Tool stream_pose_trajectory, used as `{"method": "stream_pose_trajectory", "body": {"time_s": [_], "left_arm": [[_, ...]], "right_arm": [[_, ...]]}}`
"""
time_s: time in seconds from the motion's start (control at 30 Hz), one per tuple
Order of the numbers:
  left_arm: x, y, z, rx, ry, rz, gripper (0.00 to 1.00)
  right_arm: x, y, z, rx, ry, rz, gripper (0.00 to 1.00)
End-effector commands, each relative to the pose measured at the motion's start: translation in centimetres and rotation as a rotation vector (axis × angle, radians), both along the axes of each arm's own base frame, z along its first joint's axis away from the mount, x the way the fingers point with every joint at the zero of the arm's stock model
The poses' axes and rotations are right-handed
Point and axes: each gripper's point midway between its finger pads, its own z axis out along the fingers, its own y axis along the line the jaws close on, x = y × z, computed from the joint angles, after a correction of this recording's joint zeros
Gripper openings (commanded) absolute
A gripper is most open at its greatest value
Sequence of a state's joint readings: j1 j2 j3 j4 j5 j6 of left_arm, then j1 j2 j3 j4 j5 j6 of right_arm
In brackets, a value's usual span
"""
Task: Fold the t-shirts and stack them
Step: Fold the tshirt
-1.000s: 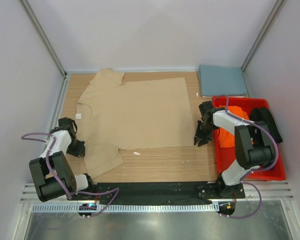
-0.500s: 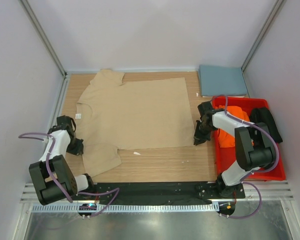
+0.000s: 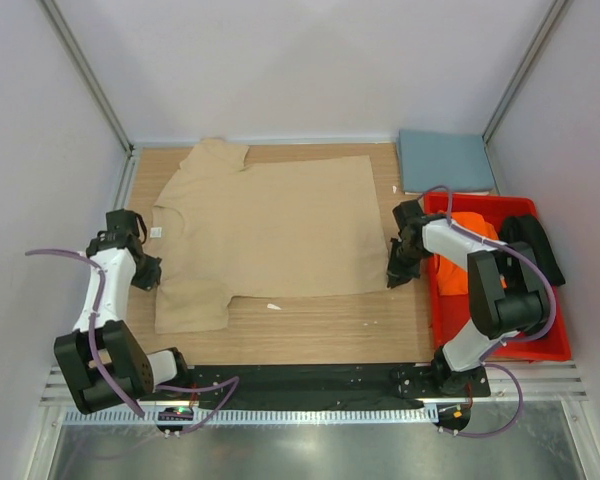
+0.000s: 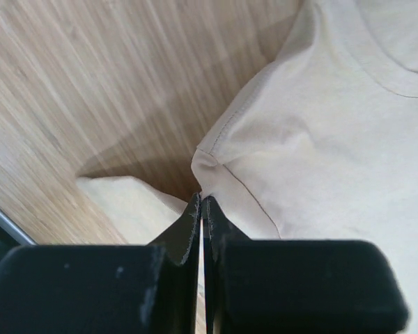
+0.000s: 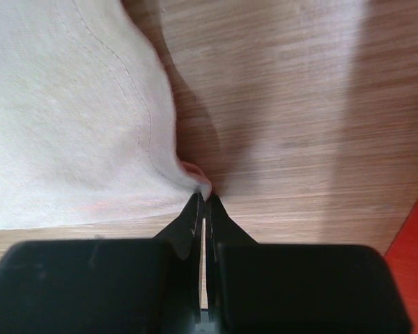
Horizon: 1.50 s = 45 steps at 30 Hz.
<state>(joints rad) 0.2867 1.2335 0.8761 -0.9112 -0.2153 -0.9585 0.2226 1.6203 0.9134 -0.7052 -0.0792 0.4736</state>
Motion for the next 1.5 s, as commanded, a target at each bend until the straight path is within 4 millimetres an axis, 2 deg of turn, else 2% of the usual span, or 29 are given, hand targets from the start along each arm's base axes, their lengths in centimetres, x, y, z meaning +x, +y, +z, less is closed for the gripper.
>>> {"method": "stream_pose_trajectory", "body": {"time_s": [0.0, 0.13, 0.27, 0.33, 0.47, 0.67, 0.93, 1.33, 1.47], "left_arm": [[1.1, 0.4, 2.0, 0.039, -0.037, -0.037, 0.0], [2.7, 0.6, 3.4, 0.061, -0.069, -0.073, 0.0], [4.2, 0.8, 4.1, 0.071, -0.088, -0.103, 0.0], [5.0, 0.7, 4.4, 0.072, -0.1, -0.124, 0.0], [7.9, 0.6, 5.4, 0.076, -0.16, -0.163, 0.0], [11.3, -0.8, 5.3, 0.069, -0.148, -0.271, 0.0], [13.3, -0.1, 4.6, 0.093, -0.117, -0.299, 0.0], [16.1, 0.4, 3.4, 0.059, -0.096, -0.305, 0.0], [16.9, 0.3, 3.5, 0.052, -0.103, -0.316, 0.0]], "right_arm": [[1.8, -0.2, 1.3, -0.028, -0.05, 0.006, 0.01], [2.4, -0.2, 2.2, -0.033, -0.058, 0.005, 0.01], [3.9, 0.0, 3.6, -0.035, -0.093, 0.006, 0.01], [4.3, 0.0, 3.9, -0.036, -0.093, 0.004, 0.01], [5.5, 0.1, 4.0, -0.04, -0.098, 0.0, 0.01], [6.5, -0.3, 3.9, -0.047, -0.095, -0.009, 0.02], [8.0, -0.1, 3.9, -0.043, -0.099, -0.021, 0.01], [10.8, 0.2, 5.0, -0.007, -0.114, -0.045, 0.01], [12.5, 0.0, 5.6, 0.002, -0.135, -0.055, 0.01]]}}
